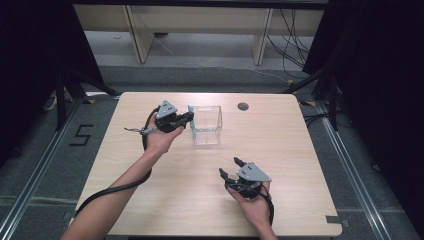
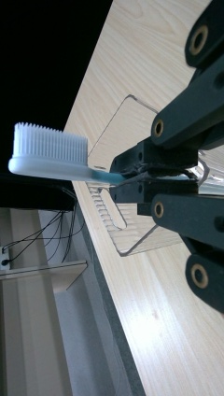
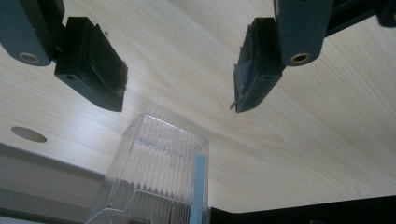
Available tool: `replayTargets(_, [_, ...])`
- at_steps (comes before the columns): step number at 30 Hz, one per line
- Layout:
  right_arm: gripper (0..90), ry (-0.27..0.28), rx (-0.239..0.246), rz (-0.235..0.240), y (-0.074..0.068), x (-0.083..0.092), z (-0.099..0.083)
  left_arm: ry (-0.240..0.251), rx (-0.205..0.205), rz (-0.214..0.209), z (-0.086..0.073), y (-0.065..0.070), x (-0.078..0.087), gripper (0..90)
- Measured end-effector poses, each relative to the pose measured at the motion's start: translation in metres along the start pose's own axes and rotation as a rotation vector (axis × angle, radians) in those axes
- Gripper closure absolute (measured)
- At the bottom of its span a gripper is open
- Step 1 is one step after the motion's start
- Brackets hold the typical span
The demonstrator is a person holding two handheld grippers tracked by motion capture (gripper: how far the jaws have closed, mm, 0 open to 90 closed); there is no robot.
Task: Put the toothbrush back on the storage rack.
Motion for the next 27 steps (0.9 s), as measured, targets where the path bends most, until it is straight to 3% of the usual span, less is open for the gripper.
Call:
replayTargets(6, [35.6,0.001,0.017,0.001,0.0018,0.0001,0.0001,-0.009,0.003,0.004,-0.0030,-0.0010,-0.0020,85.5])
replayTargets(7, [35.6,-0.008,-0.005,0.004,-0.0002,0.0007,-0.0008,-0.011,0.002,0.006,-0.0039,-0.0013,-0.0025,85.5])
replayTargets(10, [35.6,0.001,0.019,0.000,0.0018,0.0002,0.0002,-0.012,0.001,0.006,-0.0045,-0.0010,-0.0028,85.5])
replayTargets(13, [35.6,0.003,0.001,-0.002,0.0001,-0.0004,-0.0002,-0.015,-0.001,0.007,-0.0050,-0.0006,-0.0031,85.5])
replayTargets(22, [35.6,0.006,0.030,0.005,0.0014,-0.0011,0.0000,-0.026,-0.002,0.014,-0.0085,-0.0023,-0.0046,85.3])
replayTargets(27, [35.6,0.003,0.014,0.008,0.0005,-0.0010,-0.0005,-0.031,-0.001,0.017,-0.0096,-0.0029,-0.0048,85.2])
Point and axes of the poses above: each handheld gripper's, and its own axes: x roughly backward along the jaws, z roughly out of its top, y roughly to its right, the point moved 10 cm from there along -x, roughly forward along the jaws, and after that the axes turned 4 degrees about x, right-handed, at the moved point
